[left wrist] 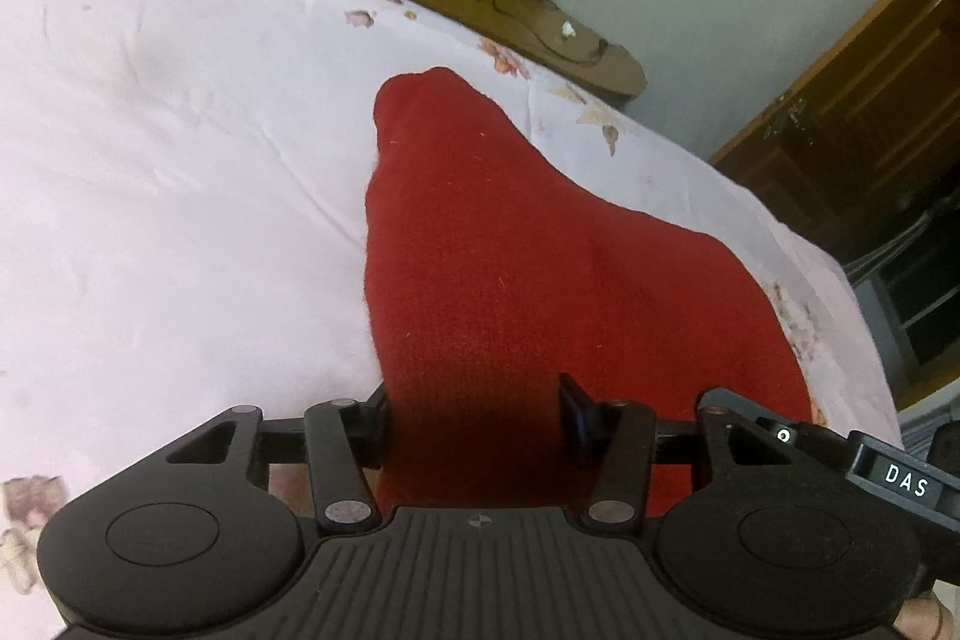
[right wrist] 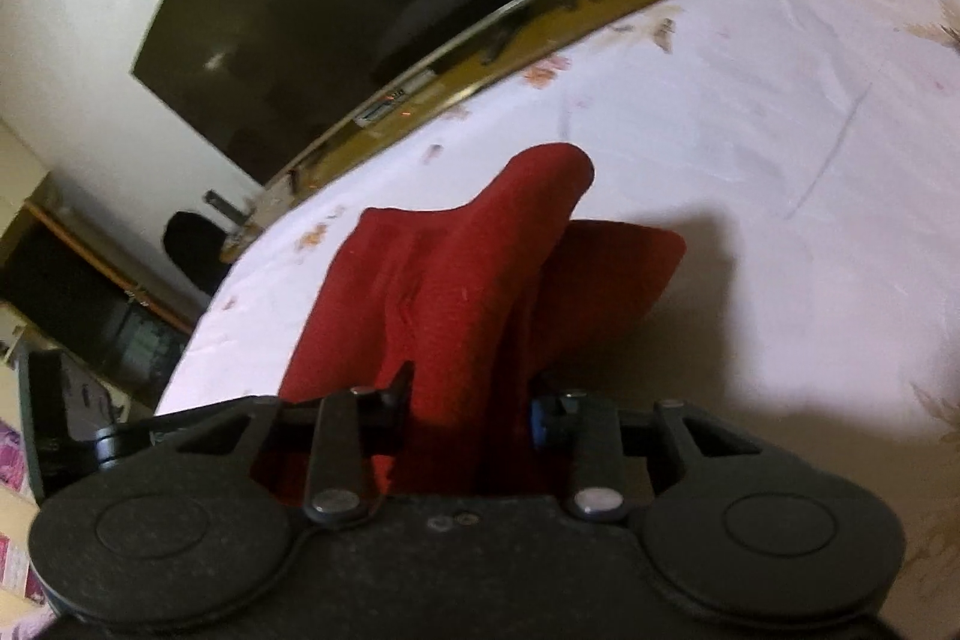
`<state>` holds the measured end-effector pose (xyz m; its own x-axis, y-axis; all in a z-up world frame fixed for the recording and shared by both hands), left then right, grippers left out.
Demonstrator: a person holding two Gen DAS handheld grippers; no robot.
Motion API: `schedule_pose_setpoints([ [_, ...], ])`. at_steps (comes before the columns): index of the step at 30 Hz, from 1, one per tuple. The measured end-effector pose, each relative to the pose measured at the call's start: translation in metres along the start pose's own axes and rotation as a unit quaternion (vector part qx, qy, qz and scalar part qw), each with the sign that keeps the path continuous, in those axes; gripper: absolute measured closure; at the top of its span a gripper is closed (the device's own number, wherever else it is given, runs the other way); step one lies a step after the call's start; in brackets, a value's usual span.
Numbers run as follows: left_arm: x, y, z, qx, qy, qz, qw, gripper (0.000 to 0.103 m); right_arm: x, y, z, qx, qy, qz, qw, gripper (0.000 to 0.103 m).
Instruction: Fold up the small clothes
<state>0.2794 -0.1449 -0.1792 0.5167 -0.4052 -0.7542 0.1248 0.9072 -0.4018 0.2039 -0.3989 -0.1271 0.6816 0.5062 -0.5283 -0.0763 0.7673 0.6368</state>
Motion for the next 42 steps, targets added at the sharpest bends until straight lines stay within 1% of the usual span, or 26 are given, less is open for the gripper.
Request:
schedule_pose_setpoints([
  [4,-0.026,0.004,-0.003,0.008,-0.015,0.004,0.9999,0.052,-0.007,0.016,-0.001,-0.006,-0.002,0.018,1.000,0.070],
  [10,-0.051,0.011,-0.019,0.011,-0.020,0.012,0.9997,0.052,-0.016,0.033,-0.012,-0.019,0.005,0.029,0.999,0.070],
  [18,-0.061,0.018,-0.053,0.012,-0.013,0.035,0.9992,0.052,-0.017,0.029,-0.036,-0.010,0.030,0.041,0.999,0.070],
  [22,-0.061,0.024,-0.069,0.020,-0.006,0.037,0.9991,0.051,-0.018,0.027,-0.049,-0.003,0.037,0.039,0.999,0.070],
  [27,-0.047,0.035,-0.081,0.032,0.015,0.038,0.9986,0.051,-0.012,0.022,-0.067,0.008,0.043,0.021,0.999,0.070],
  [29,-0.041,0.038,-0.084,0.038,0.012,0.037,0.9985,0.050,-0.009,0.016,-0.072,0.012,0.041,0.006,0.999,0.069],
  [31,-0.039,0.039,-0.087,0.043,0.007,0.037,0.9984,0.048,-0.007,0.009,-0.076,0.014,0.038,-0.005,0.999,0.067],
  [32,-0.038,0.038,-0.088,0.049,0.003,0.040,0.9980,0.045,-0.006,0.006,-0.076,0.016,0.038,-0.011,0.999,0.066],
  [34,-0.039,0.033,-0.091,0.067,-0.008,0.051,0.9964,0.040,-0.006,0.000,-0.077,0.007,0.035,-0.034,0.999,0.060],
  [35,-0.041,0.030,-0.091,0.075,-0.013,0.058,0.9954,0.040,-0.004,-0.002,-0.078,0.003,0.035,-0.047,0.998,0.057],
  [36,-0.044,0.027,-0.092,0.083,-0.018,0.066,0.9942,0.039,-0.002,-0.003,-0.078,0.000,0.035,-0.057,0.998,0.051],
  [37,-0.049,0.022,-0.090,0.090,-0.024,0.075,0.9928,0.039,-0.003,-0.003,-0.079,-0.007,0.032,-0.068,0.997,0.048],
  [39,-0.063,0.018,-0.089,0.100,-0.045,0.089,0.9900,0.039,-0.008,0.003,-0.077,-0.026,0.021,-0.087,0.996,0.048],
  [41,-0.081,0.013,-0.089,0.121,-0.079,0.109,0.9835,0.039,-0.018,0.011,-0.074,-0.035,0.002,-0.098,0.995,0.047],
  [42,-0.090,0.011,-0.089,0.130,-0.090,0.108,0.9815,0.039,-0.025,0.015,-0.075,-0.041,-0.007,-0.101,0.994,0.050],
])
Point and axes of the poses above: each gripper's, at about its wrist camera, not at the fingertips, and x roughly the way its jaws point, y to its left, z to its top, the point moved 2 cm from there along x, roughly the way its jaws point, and after that the axes turned 6 degrees about z, right-handed, at the moved point
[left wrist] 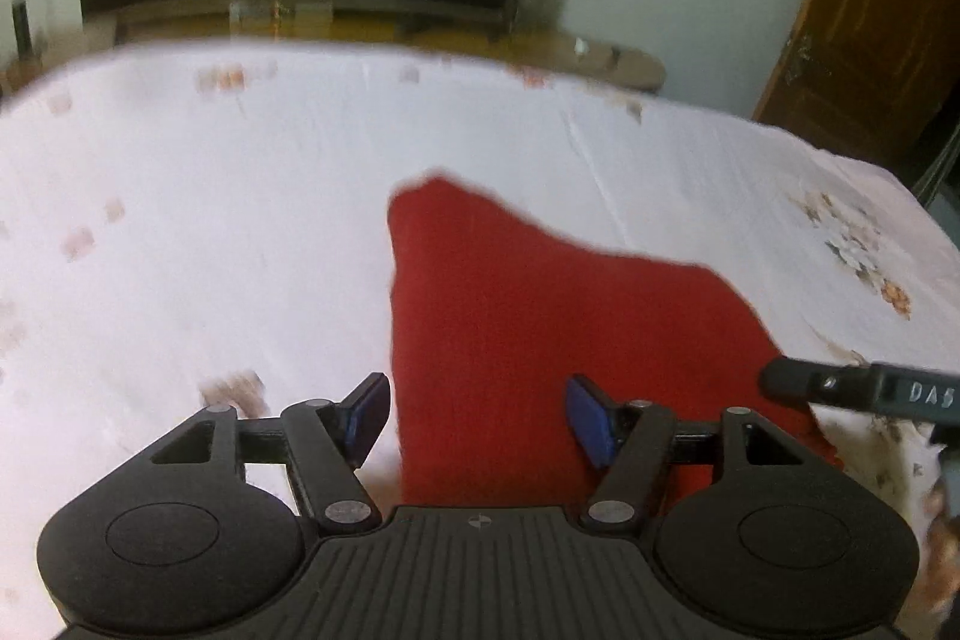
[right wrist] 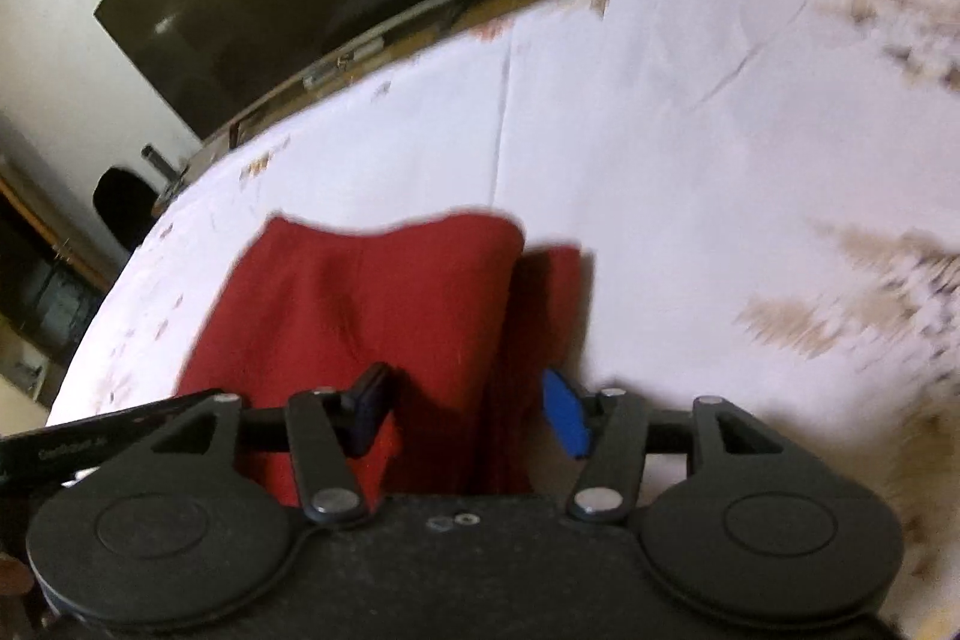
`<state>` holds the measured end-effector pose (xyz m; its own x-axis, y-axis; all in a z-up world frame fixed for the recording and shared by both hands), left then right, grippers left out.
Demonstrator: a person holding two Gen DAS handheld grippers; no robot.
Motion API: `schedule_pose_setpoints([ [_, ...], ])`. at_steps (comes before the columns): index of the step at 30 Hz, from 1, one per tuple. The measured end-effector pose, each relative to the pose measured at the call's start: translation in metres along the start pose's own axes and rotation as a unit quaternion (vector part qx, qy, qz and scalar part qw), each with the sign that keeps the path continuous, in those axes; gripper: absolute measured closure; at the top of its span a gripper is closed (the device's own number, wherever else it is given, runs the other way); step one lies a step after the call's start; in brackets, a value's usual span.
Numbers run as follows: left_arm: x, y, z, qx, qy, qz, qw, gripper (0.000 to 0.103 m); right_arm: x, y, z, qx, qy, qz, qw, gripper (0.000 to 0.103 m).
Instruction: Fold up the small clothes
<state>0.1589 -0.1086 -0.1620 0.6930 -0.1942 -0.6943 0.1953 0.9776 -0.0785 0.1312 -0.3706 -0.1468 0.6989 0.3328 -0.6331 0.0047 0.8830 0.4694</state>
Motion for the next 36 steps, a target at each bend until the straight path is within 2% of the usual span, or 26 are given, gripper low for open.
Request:
schedule_pose_setpoints([
  [4,-0.020,-0.009,-0.003,0.021,-0.001,-0.028,0.9994,0.039,-0.023,0.028,0.000,-0.048,-0.025,0.001,0.999,0.067],
  [6,-0.017,-0.014,-0.010,0.030,0.010,-0.030,0.9991,0.039,-0.025,0.044,-0.006,-0.074,-0.025,0.009,0.997,0.070],
  [10,-0.007,-0.029,-0.025,0.067,0.010,0.001,0.9977,0.039,-0.012,0.056,-0.023,-0.102,0.004,0.007,0.995,0.071],
  [13,-0.006,-0.030,-0.030,0.071,0.009,0.008,0.9974,0.039,0.011,0.041,-0.034,-0.094,0.039,-0.015,0.995,0.074],
  [18,-0.018,-0.029,-0.024,0.054,0.017,0.013,0.9983,0.039,0.004,0.044,-0.028,-0.084,0.027,-0.009,0.996,0.070],
  [19,-0.022,-0.028,-0.025,0.048,0.020,0.013,0.9985,0.039,-0.001,0.049,-0.027,-0.087,0.019,-0.005,0.996,0.066],
  [22,-0.023,-0.029,-0.034,0.045,0.023,0.022,0.9985,0.039,-0.012,0.058,-0.030,-0.100,0.006,-0.007,0.995,0.065],
  [26,-0.018,-0.036,-0.041,0.070,0.020,0.037,0.9967,0.039,0.008,0.051,-0.041,-0.094,0.039,-0.026,0.994,0.068],
  [30,-0.022,-0.033,-0.038,0.059,0.030,0.033,0.9973,0.038,0.004,0.050,-0.037,-0.068,0.025,-0.014,0.997,0.065],
  [34,-0.024,-0.031,-0.036,0.048,0.042,0.031,0.9975,0.026,-0.006,0.057,-0.035,-0.071,0.009,-0.011,0.997,0.058],
  [36,-0.026,-0.033,-0.037,0.047,0.045,0.029,0.9975,0.026,-0.010,0.057,-0.037,-0.070,0.007,-0.011,0.997,0.056],
])
Point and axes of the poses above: each gripper's, at about its wrist camera, not at the fingertips, and x roughly the way its jaws point, y to its left, z to its top, the point moved 2 cm from there along x, roughly the way its jaws point, and after that the axes turned 6 degrees about z, right-handed, at the moved point
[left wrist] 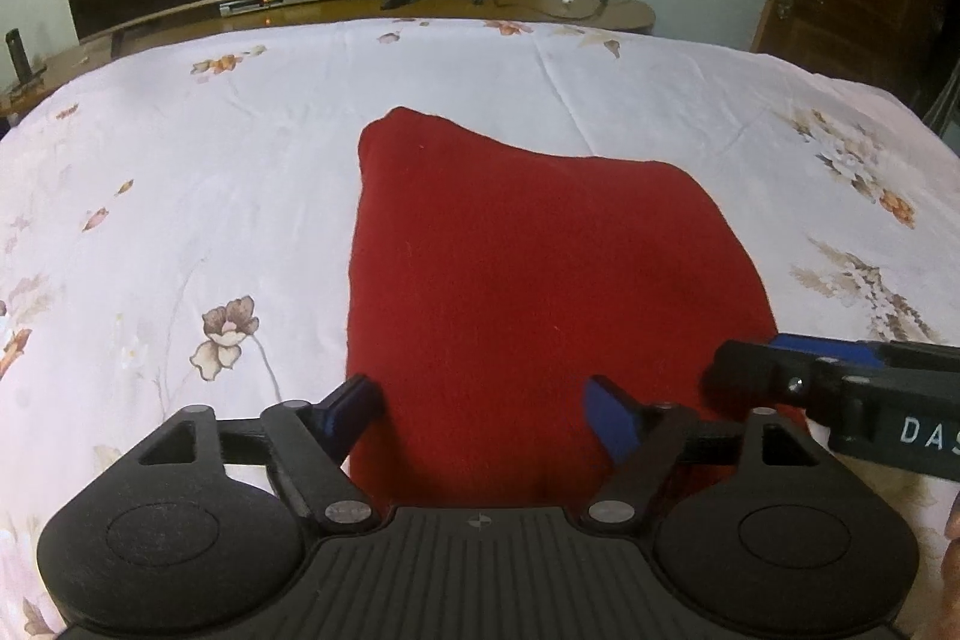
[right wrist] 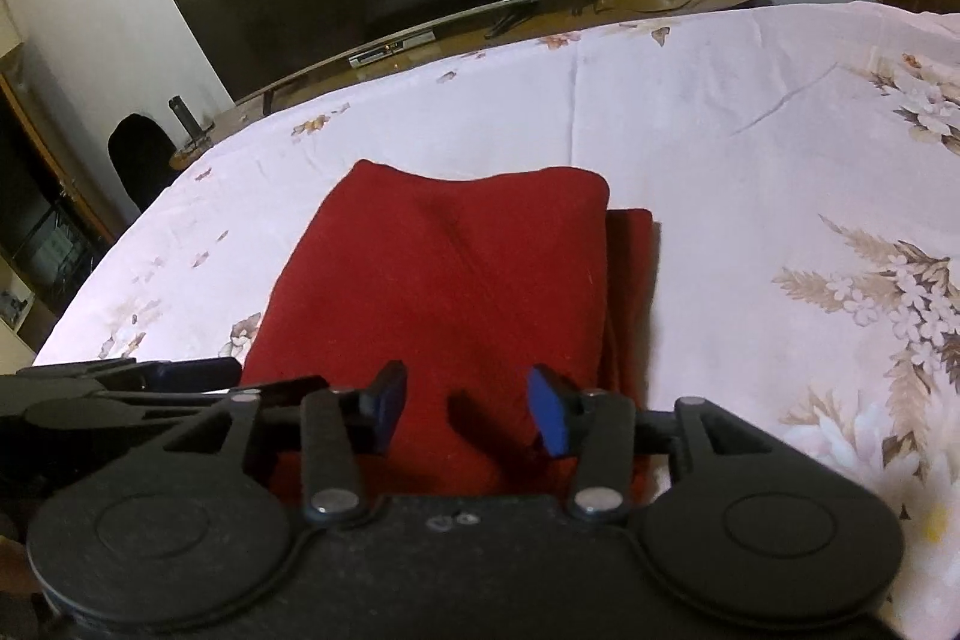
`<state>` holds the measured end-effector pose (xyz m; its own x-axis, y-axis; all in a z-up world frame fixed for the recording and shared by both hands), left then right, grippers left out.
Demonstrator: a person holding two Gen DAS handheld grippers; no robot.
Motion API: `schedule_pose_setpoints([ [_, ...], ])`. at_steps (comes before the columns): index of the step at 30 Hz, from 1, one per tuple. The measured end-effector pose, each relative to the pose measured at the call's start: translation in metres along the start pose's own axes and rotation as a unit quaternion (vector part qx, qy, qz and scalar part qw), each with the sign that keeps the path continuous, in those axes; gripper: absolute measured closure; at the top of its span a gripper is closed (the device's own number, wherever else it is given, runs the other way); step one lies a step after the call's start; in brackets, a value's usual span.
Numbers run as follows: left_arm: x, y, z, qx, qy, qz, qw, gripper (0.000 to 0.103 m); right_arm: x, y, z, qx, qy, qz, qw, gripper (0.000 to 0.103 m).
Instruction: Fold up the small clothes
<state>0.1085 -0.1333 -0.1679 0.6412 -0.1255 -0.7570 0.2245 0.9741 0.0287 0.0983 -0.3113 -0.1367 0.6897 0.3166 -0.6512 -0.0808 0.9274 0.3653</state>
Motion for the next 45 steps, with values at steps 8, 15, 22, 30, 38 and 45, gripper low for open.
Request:
schedule_pose_setpoints([
  [8,-0.023,-0.005,-0.002,0.018,-0.003,0.022,0.9996,0.000,-0.019,0.007,-0.009,0.010,-0.011,-0.011,1.000,0.053],
  [15,-0.056,0.004,-0.001,0.013,-0.009,0.040,0.9991,0.000,-0.050,0.014,-0.016,0.018,-0.039,-0.017,0.999,0.045],
  [22,-0.101,0.008,-0.009,0.050,-0.054,0.079,0.9942,0.000,-0.088,0.034,-0.025,0.003,-0.069,-0.022,0.997,0.036],
  [30,-0.148,0.021,-0.019,0.041,-0.097,0.096,0.9898,0.000,-0.126,0.060,-0.035,-0.032,-0.104,-0.049,0.993,0.025],
  [38,-0.179,0.023,-0.025,0.034,-0.115,0.077,0.9897,0.000,-0.153,0.083,-0.039,-0.056,-0.144,-0.063,0.986,0.020],
  [45,-0.191,0.026,-0.030,0.011,-0.116,0.065,0.9911,0.000,-0.165,0.092,-0.044,-0.057,-0.160,-0.068,0.983,0.020],
])
Point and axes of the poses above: each gripper's, at about its wrist camera, not at the fingertips, and x roughly the way its jaws point, y to its left, z to its top, the point moved 2 cm from there along x, roughly the way its jaws point, and after that the axes turned 6 degrees about z, right-handed, at the moved point
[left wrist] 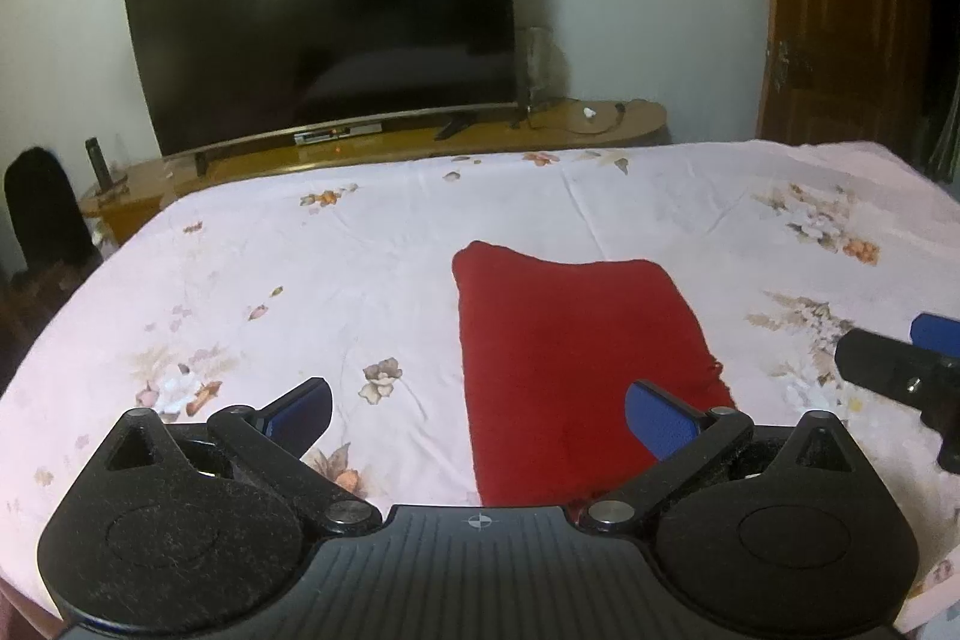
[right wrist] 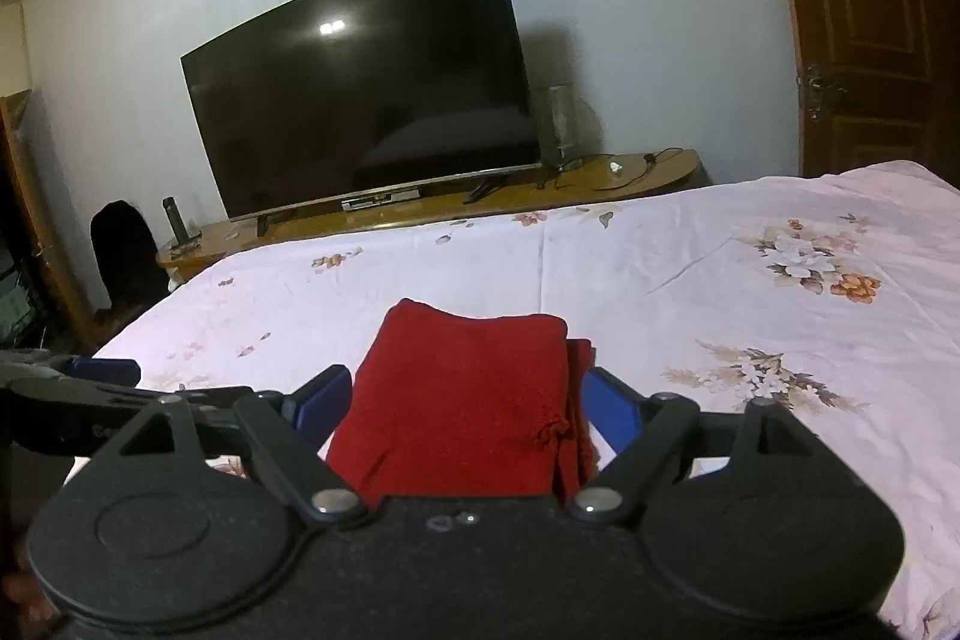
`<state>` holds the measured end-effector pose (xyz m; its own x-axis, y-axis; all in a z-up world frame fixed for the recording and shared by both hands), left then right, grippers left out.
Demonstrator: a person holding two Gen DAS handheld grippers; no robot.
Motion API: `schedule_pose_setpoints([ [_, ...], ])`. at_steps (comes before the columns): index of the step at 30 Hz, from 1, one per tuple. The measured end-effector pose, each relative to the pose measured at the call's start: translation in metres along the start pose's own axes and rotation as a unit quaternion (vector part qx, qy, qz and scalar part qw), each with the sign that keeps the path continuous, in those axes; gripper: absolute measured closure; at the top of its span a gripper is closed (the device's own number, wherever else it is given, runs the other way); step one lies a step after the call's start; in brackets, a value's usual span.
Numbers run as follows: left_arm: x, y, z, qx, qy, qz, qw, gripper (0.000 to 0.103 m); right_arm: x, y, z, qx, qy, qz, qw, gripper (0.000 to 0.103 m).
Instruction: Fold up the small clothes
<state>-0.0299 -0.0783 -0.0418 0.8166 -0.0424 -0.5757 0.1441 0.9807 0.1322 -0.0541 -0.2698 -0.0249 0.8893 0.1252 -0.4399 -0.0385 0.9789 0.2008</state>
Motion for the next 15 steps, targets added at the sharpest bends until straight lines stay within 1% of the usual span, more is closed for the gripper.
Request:
schedule_pose_setpoints([
  [2,-0.0030,0.0002,-0.0006,-0.003,-0.002,0.002,1.0000,0.000,-0.0019,0.0001,-0.0011,0.000,-0.001,-0.004,1.000,0.019],
  [4,-0.0056,-0.0014,-0.0017,-0.001,-0.003,0.001,1.0000,0.000,-0.0032,-0.0003,-0.0018,0.001,-0.002,-0.007,1.000,0.012],
  [15,-0.0077,-0.0083,-0.0021,-0.001,0.001,0.001,1.0000,0.000,-0.0069,-0.0013,-0.0049,0.006,0.000,-0.010,1.000,0.012],
])
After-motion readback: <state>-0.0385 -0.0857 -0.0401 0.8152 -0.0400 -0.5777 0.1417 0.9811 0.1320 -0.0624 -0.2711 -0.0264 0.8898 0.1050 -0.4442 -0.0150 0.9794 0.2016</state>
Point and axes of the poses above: each gripper's, at about its wrist camera, not at the fingertips, and x roughly the way its jaws point, y to its left, z to its top, the point moved 2 cm from there along x, roughly the way its jaws point, and after that the axes turned 6 degrees about z, right-handed, at the moved point
